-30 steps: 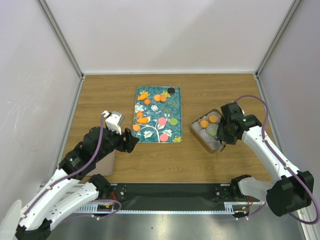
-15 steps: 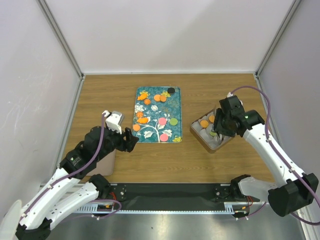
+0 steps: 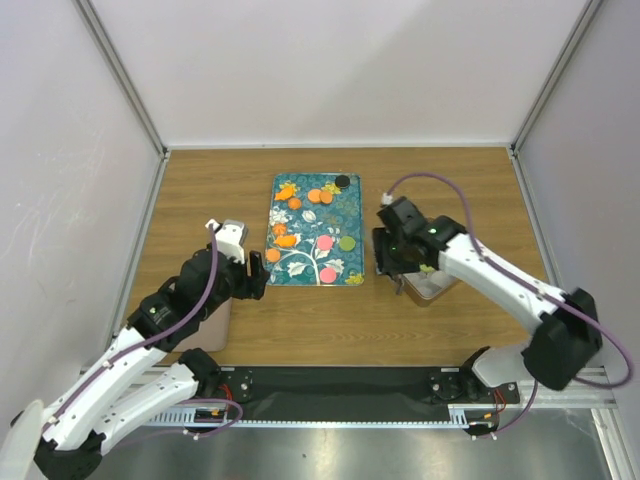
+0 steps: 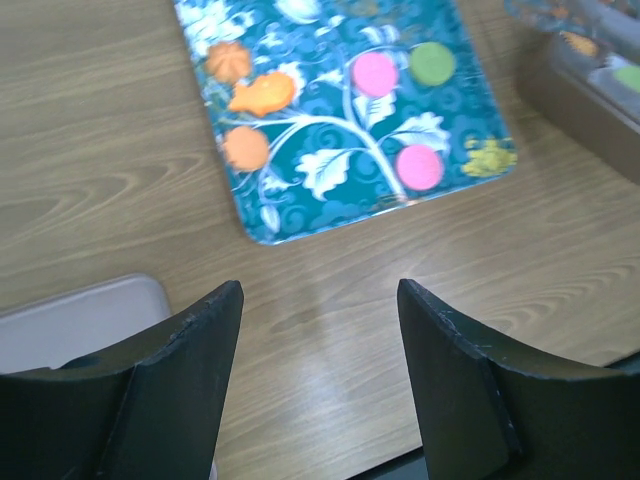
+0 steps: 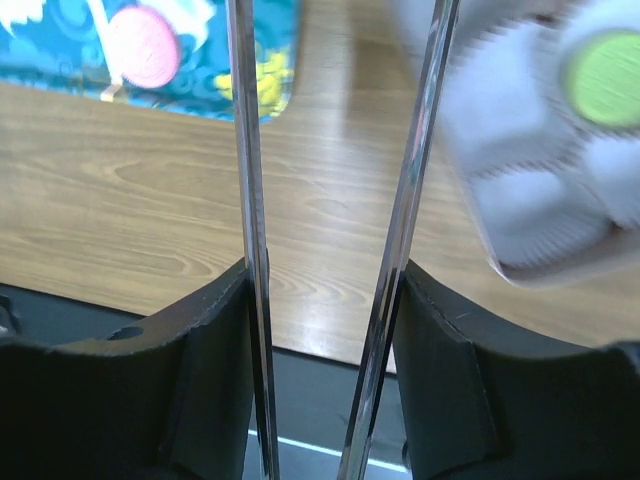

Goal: Pack the cookies

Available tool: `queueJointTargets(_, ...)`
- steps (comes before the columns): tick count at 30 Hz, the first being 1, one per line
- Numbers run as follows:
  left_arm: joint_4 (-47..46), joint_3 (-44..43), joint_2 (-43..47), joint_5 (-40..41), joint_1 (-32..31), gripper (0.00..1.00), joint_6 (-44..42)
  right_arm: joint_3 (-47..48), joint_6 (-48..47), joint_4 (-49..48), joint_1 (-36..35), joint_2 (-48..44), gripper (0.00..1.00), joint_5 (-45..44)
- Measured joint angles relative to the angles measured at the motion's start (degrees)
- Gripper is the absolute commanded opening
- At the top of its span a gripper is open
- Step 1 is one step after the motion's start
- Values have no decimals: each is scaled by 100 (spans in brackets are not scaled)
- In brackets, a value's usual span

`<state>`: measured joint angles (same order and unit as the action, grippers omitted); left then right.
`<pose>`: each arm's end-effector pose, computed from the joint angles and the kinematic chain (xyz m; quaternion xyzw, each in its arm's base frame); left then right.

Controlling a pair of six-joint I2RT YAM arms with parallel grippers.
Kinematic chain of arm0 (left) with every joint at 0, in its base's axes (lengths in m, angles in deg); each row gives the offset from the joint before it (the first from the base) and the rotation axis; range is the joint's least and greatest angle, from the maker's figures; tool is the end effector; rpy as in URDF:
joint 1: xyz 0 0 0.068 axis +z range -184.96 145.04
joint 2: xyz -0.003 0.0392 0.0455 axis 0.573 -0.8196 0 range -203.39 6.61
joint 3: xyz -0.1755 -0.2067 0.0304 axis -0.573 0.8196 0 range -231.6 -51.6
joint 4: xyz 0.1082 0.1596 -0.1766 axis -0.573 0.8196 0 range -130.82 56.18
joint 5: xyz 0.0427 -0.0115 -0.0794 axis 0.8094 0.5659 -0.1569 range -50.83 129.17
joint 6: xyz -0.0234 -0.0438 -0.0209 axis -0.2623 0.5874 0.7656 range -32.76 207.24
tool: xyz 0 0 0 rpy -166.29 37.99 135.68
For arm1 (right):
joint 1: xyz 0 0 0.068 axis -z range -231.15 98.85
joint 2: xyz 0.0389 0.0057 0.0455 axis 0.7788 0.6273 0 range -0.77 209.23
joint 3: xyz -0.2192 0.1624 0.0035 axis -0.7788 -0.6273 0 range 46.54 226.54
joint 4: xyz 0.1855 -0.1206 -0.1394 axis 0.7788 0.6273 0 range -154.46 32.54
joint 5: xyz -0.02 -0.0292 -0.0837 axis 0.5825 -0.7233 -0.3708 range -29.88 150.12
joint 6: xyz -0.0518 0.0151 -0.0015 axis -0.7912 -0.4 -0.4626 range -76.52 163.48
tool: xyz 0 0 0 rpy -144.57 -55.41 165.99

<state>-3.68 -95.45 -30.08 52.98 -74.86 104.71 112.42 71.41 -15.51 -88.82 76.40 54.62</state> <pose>0.1112 -0.0820 0.3072 0.1082 0.8549 -0.1471 0.4855 0.2139 0.1609 0.2868 -0.0697 0.9629 0.0999 0.2408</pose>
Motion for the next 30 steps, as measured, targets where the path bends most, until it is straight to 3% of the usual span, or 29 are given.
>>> queueJointTargets(11,337,-63,-68,610,-4,70,229,925,-487,-367,-866,1851,56,105)
queueJointTargets(30,313,-63,111,564,-7,70,243,1180,-551,-79,-876,2020,55,-278)
